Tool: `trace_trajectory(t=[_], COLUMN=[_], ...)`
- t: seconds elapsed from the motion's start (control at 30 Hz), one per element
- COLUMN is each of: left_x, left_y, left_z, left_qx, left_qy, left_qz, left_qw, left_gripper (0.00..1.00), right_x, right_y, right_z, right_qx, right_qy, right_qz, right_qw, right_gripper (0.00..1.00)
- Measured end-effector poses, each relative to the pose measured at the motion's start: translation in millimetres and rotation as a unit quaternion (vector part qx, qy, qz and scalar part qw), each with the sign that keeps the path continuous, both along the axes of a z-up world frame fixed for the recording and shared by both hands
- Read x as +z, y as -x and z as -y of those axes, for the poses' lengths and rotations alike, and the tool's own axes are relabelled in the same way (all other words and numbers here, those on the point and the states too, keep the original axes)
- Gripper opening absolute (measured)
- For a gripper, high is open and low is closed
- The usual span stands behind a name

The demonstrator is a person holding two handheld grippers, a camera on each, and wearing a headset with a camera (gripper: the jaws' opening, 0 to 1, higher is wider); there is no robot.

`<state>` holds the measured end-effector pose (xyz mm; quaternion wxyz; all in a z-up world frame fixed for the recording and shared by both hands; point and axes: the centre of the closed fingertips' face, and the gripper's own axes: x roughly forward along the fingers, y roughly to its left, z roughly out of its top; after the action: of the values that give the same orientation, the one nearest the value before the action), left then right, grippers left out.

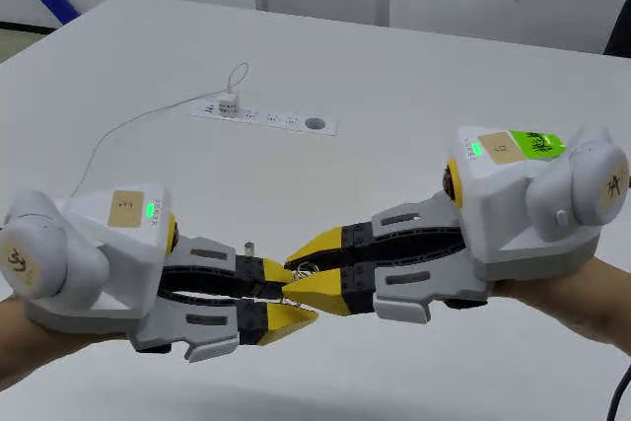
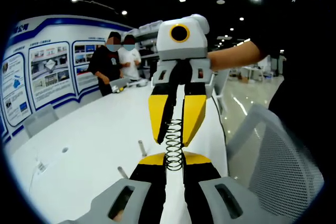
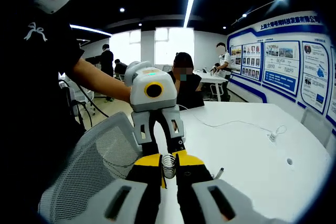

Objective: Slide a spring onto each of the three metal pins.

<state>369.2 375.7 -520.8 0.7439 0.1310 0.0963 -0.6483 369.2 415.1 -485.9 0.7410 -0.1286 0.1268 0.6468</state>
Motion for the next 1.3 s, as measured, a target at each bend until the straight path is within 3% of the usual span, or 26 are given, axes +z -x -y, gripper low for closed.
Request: trace_trajectory(t=[0.1,0.37,0.4,0.43,0.47,0.6,0.97,1.13,1.3], left_x=[1.4,-3.0,-5.4,-8.9,-9.1,-2.3,0.5,0.0,-7.2], left_y=[-2.0,-10.0,-12.7,-18.4,-21.1,-27.9,-44.7,-50.4,-53.4], left_z=[-2.1,-10.7,-13.3,-17.6,-18.3,-19.6,-34.0,-41.7,-49.9], left_qx=[0.008,0.031,0.038,0.047,0.052,0.069,0.108,0.118,0.127], left_qy=[0.005,-0.01,-0.02,-0.041,-0.043,-0.021,-0.012,-0.008,-0.018], left_qz=[-0.007,0.007,0.014,0.04,0.05,0.037,0.021,0.002,-0.017], left_qw=[0.9999,0.9994,0.999,0.9973,0.9965,0.9967,0.9939,0.993,0.9916], left_gripper=[0.11,0.12,0.12,0.1,0.1,0.21,0.49,0.58,0.74], right_x=[1.3,10.1,10.9,11.8,12.1,12.7,21.6,17.1,1.4], right_y=[-1.5,-7.6,-7.8,-8.6,-9.3,-16.7,-54.6,-73.5,-91.0], right_z=[-0.9,-0.2,0.3,0.8,1.2,6.6,39.3,56.7,75.7], right_qx=[-0.003,-0.015,-0.015,-0.016,-0.017,-0.03,-0.091,-0.123,-0.162], right_qy=[0.002,-0.01,-0.01,-0.01,-0.009,-0.004,0.001,0.011,0.032], right_qz=[0.003,0.008,0.008,0.01,0.011,0.015,0.031,0.032,0.025], right_qw=[1.0,0.9998,0.9998,0.9998,0.9997,0.9994,0.9954,0.9918,0.9859], right_gripper=[0.1,0.1,0.1,0.1,0.1,0.1,0.1,0.1,0.1])
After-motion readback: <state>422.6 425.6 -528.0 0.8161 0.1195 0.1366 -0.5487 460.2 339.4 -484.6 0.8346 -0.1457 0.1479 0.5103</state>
